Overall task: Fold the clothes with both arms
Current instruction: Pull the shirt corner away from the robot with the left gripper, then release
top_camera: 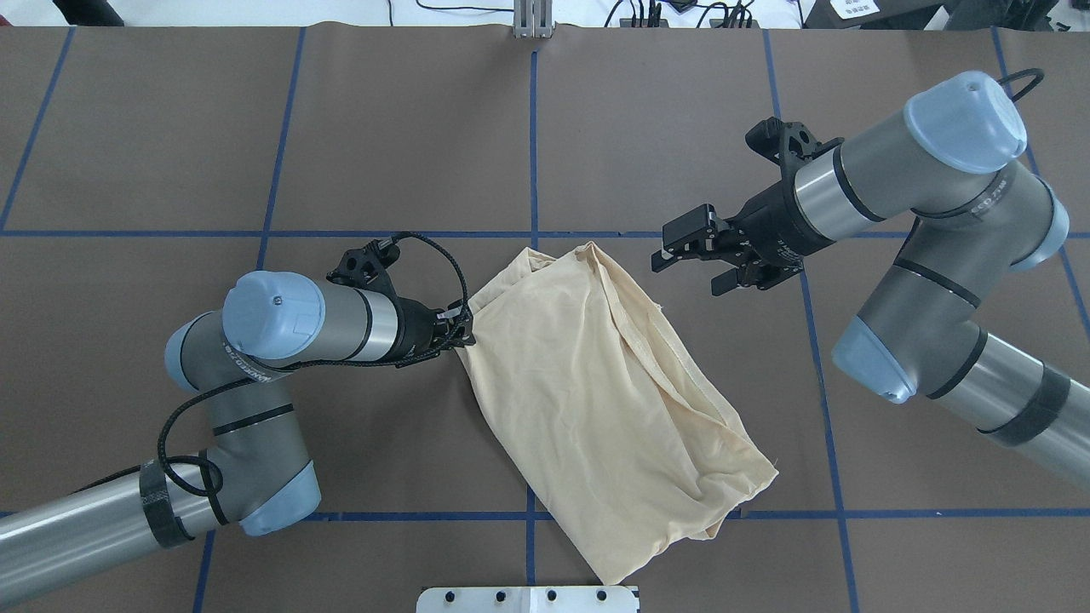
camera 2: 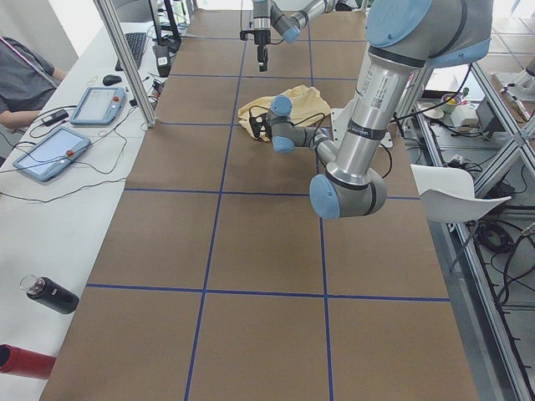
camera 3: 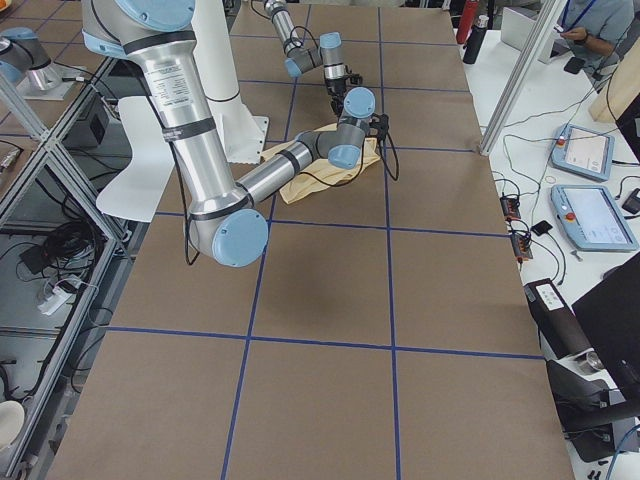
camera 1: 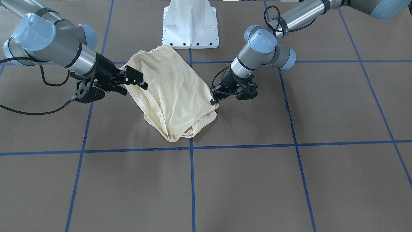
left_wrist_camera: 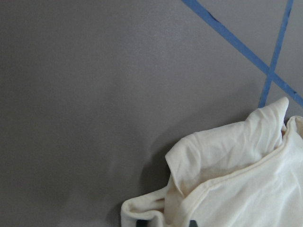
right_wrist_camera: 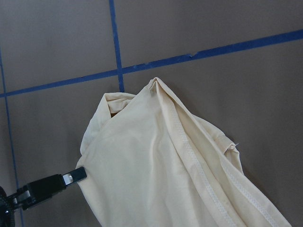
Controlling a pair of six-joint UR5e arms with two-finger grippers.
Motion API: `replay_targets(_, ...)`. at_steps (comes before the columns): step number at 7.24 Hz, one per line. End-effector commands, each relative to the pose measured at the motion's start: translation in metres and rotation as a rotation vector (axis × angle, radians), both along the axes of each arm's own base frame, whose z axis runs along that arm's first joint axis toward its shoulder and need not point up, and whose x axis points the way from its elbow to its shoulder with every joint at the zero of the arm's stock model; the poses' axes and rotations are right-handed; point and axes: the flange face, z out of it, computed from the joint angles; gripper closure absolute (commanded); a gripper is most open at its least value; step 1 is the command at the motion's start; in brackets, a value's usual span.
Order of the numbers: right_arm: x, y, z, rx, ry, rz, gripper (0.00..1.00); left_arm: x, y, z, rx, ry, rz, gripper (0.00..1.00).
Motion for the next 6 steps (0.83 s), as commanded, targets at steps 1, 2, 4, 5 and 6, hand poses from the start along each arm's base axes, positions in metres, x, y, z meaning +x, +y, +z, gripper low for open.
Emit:
replay_targets(1,0.0,0.0,0.001,-0.002,0.002,0.0,0.0,-0.023,-0.011,-0.012,0.013,0.026,-0.026,1.0)
replay_targets(2,0.0,0.0,0.001,-0.001,0.001,0.0,0.0,-0.031,-0.019,-0.013,0.008,0.014,-0.041,1.0)
replay_targets(4,0.0,0.0,0.003,-0.005,0.005,0.0,0.0,-0.047,-0.042,-0.009,-0.014,-0.029,-0.083,1.0)
replay_targets(5,-0.001,-0.001,0.004,-0.006,0.007,0.002,0.0,-0.054,-0.055,-0.007,-0.031,-0.067,-0.103,1.0)
replay_targets(6,0.0,-0.001,0.004,-0.007,0.007,0.004,0.0,-0.064,-0.07,-0.005,-0.035,-0.077,-0.129,1.0)
